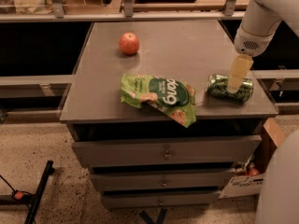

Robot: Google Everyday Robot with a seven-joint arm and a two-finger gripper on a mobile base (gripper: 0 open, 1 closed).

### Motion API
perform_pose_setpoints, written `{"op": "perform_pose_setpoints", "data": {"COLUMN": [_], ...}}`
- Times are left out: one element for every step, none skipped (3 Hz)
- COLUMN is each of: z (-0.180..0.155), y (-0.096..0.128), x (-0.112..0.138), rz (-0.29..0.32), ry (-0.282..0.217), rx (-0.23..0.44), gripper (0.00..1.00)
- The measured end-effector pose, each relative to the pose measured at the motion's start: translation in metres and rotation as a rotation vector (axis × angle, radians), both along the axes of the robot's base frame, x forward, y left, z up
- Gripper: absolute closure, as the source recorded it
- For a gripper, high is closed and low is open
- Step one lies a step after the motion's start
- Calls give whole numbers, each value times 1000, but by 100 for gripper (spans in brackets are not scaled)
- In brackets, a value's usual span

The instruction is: Knock green can over

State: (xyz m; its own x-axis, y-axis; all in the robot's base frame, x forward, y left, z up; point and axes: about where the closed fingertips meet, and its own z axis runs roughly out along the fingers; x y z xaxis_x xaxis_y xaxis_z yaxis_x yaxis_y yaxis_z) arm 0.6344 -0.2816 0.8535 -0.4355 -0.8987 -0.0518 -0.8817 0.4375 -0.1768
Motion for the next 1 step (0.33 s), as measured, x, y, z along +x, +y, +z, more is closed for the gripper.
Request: {"op": "perform_pose_setpoints", "data": {"z": [0], "y": [0], "x": [0], "rz": [0], "ry": [0], "rx": [0], "gripper": [0]}}
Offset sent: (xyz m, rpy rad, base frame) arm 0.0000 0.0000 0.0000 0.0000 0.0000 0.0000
